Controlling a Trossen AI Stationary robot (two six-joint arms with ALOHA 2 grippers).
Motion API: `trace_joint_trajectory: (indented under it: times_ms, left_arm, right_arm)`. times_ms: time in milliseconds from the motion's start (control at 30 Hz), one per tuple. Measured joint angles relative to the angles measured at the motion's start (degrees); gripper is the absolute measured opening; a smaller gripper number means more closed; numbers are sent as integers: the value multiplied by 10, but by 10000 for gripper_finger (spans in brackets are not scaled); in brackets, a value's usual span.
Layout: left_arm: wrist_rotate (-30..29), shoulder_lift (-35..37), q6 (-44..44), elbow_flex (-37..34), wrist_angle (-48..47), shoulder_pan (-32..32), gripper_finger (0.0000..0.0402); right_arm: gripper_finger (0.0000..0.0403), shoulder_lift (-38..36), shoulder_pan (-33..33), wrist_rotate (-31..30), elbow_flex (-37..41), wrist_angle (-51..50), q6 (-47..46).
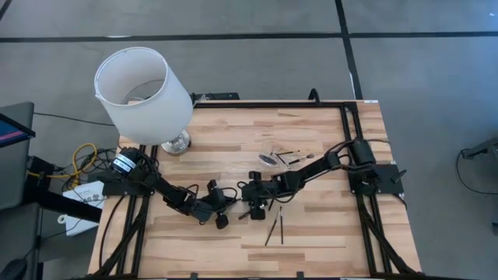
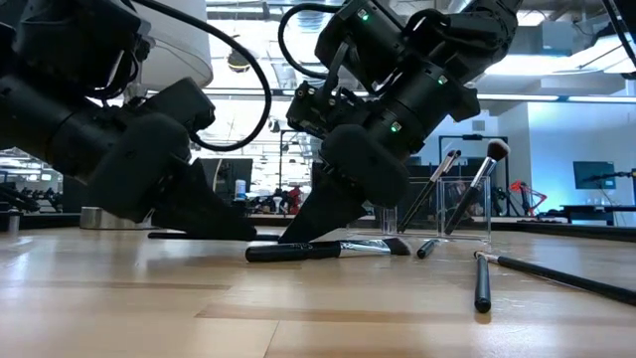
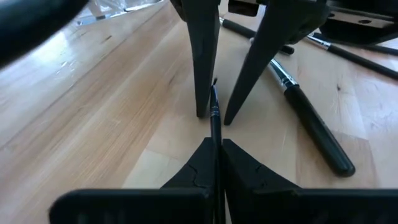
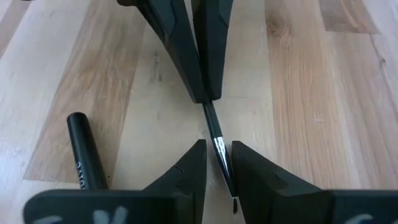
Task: Put items in baskets/containers
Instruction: Put the black liner brush into the transparent organizer
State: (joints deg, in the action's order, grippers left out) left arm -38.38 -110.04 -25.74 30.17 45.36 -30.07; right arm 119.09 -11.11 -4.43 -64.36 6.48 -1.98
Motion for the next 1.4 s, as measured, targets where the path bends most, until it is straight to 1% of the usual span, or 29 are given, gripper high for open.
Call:
trace_joint_trajectory:
  times_ms: [333,400,533,600,800,933,1000,1067,1167,1233,1267,1400]
  left_arm:
    - [-2,1,0,0,6,0,12]
    - [-1,1,0,1,6,0,12]
    - [-2,1,3,1,6,0,16]
    - [-2,1,4,1,5,0,17]
    - [-2,2,19,1,5,0,22]
    - [-3,2,19,1,6,1,43]
    - [-5,9,21,2,6,2,59]
    - [-9,24,48,1,6,3,76]
    - [-51,64,92,1,5,3,98]
    - [-68,100,103,1,0,3,110]
    - [-66,118,103,1,-6,3,114]
    - [-48,179,104,1,-45,2,122]
  right_arm:
    - [63,0,0,0,1,2,5]
    - [54,0,0,0,1,3,5]
    - [20,1,0,4,2,7,12]
    - [10,1,0,5,2,9,20]
    - [22,1,-5,-1,2,18,21]
    - [7,-12,-5,1,1,-9,19]
    - [10,-29,-5,0,3,-39,17]
    - [14,-48,-5,-1,4,-57,17]
    - [10,-93,-5,-17,2,-129,17]
    - [6,-125,-5,-31,2,-199,16]
    - [6,-142,-7,-39,-1,-237,13]
    - [9,-218,-24,-92,-61,-434,0]
